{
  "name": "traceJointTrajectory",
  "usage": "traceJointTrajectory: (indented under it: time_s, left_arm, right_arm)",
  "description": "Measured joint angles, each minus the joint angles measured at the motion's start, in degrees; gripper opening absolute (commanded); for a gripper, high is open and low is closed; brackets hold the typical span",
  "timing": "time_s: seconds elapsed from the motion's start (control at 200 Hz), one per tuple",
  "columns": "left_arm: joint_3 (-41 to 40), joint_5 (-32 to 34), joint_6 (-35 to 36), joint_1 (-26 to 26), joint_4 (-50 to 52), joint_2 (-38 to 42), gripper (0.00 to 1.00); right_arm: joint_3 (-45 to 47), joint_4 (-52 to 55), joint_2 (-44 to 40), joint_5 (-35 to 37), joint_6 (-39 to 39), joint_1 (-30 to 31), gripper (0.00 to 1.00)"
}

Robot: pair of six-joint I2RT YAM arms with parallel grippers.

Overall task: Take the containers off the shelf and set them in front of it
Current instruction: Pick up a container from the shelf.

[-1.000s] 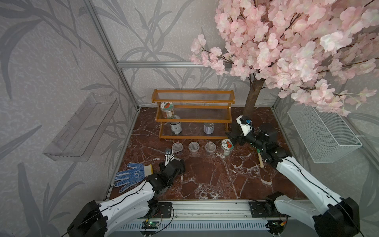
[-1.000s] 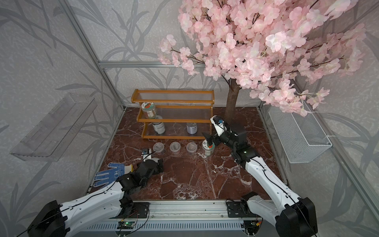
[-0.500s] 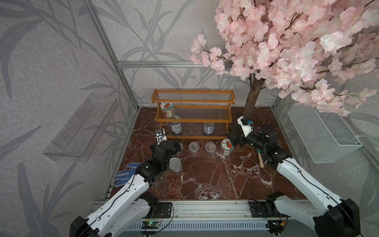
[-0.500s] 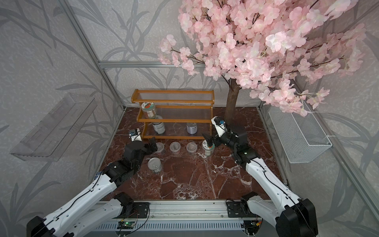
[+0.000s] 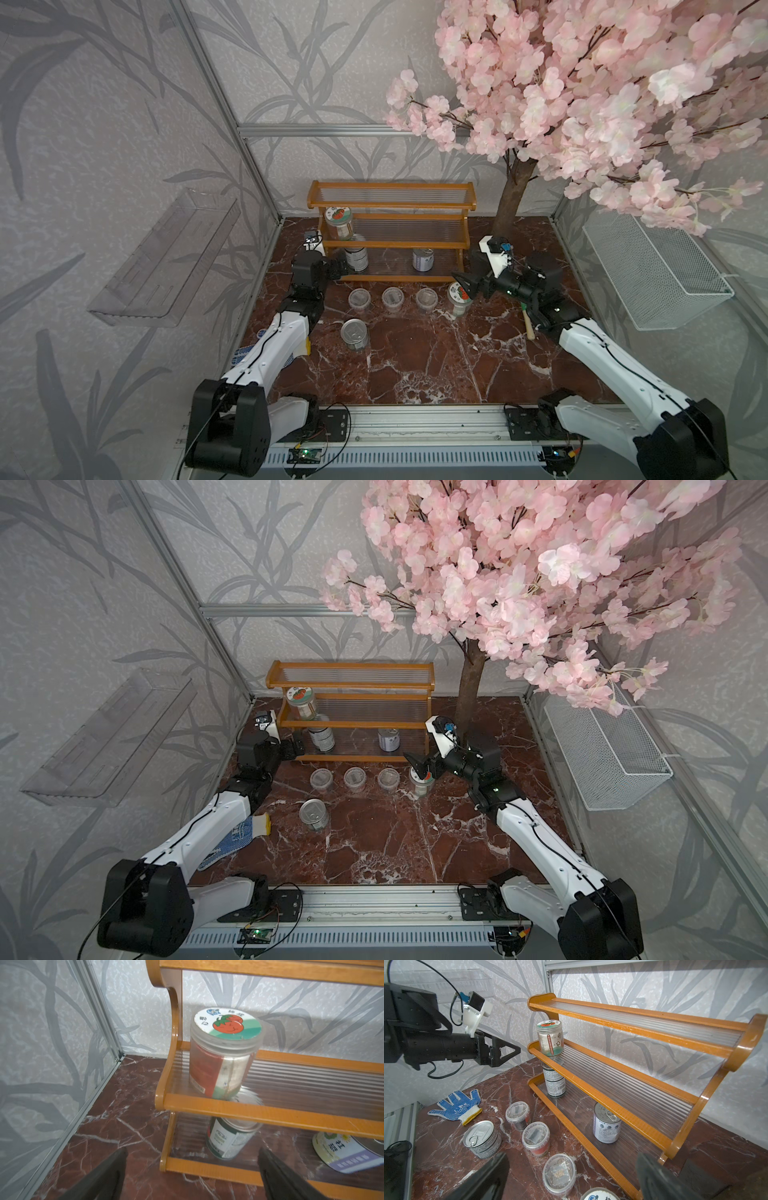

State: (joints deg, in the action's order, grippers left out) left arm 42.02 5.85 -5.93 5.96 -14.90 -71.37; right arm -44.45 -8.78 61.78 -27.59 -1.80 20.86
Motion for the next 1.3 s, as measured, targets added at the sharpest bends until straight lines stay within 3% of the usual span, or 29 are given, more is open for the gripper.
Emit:
traceJointTrajectory:
  time_s: [0.36, 1.105, 1.3]
  left_arm:
    - [11.19, -8.37, 3.10, -2.16, -10.25, -15.52, 1.00]
    - [22.14, -11.78, 4.92, -3.04, -13.88, -28.22, 1.00]
    - [23.61, -12.31, 5.79, -3.06, -13.86, -28.81, 0.86]
  right_arm:
    - [0.00, 0.31, 0.31, 0.57, -0.48, 0.04, 0.99]
    - [-0.11, 0.50, 1.99, 2.10, -1.55, -1.49, 0.99]
    - [-0.55, 0.50, 2.67, 2.12, -1.49, -1.73, 0.99]
